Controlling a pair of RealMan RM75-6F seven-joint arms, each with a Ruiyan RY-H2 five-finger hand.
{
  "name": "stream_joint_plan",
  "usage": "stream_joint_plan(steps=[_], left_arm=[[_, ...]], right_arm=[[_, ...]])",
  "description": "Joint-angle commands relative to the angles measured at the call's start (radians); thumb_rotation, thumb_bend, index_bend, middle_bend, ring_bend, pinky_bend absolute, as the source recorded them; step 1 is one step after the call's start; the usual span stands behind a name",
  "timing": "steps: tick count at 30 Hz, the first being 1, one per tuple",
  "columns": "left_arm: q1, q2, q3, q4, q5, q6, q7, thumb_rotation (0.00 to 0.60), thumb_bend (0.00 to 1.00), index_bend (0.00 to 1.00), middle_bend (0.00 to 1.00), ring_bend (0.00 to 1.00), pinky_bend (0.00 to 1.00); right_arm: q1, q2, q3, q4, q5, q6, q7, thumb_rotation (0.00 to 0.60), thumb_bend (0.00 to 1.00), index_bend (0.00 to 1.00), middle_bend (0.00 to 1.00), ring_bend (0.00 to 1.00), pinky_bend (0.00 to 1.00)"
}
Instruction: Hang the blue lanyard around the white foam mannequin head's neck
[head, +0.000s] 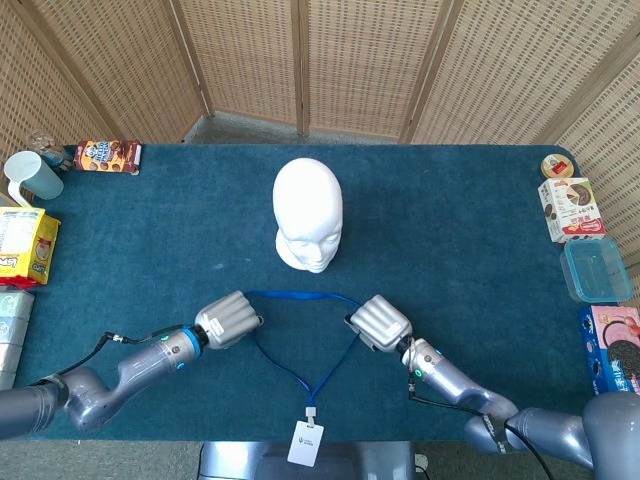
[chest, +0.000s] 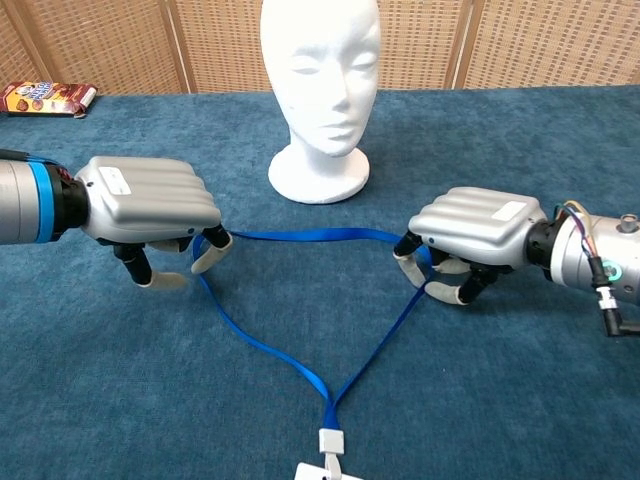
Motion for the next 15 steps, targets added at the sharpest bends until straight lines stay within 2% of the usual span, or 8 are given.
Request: stream_joint_plan(steps=[1,7,15], left_arm=[[-0.013,-0.012,0.003,0.005,-0.022,-0.009,0.025,0.510,0.37,0.51,1.00,1.00,1.00],[-0.030,-0.027,0.011,0.006,-0.061,-0.016,0.063,0.481,0.37,0.51,1.00,1.00,1.00],[-0.056,-0.051,0.026,0.015,-0.126,-0.016,0.132,0.476,0.37,0.51,1.00,1.00,1.00]], right_arm=[[-0.001,0.000,0.000,0.000,0.000,0.001,0.000,0.600,0.51,0.57,1.00,1.00,1.00],[-0.004,0.000,0.000,0.003,0.001,0.002,0.004,0.600,0.51,0.57,1.00,1.00,1.00],[-0.008,-0.003,-0.002,0.012,-0.002,0.005,0.016,0.599,0.51,0.57,1.00,1.00,1.00]])
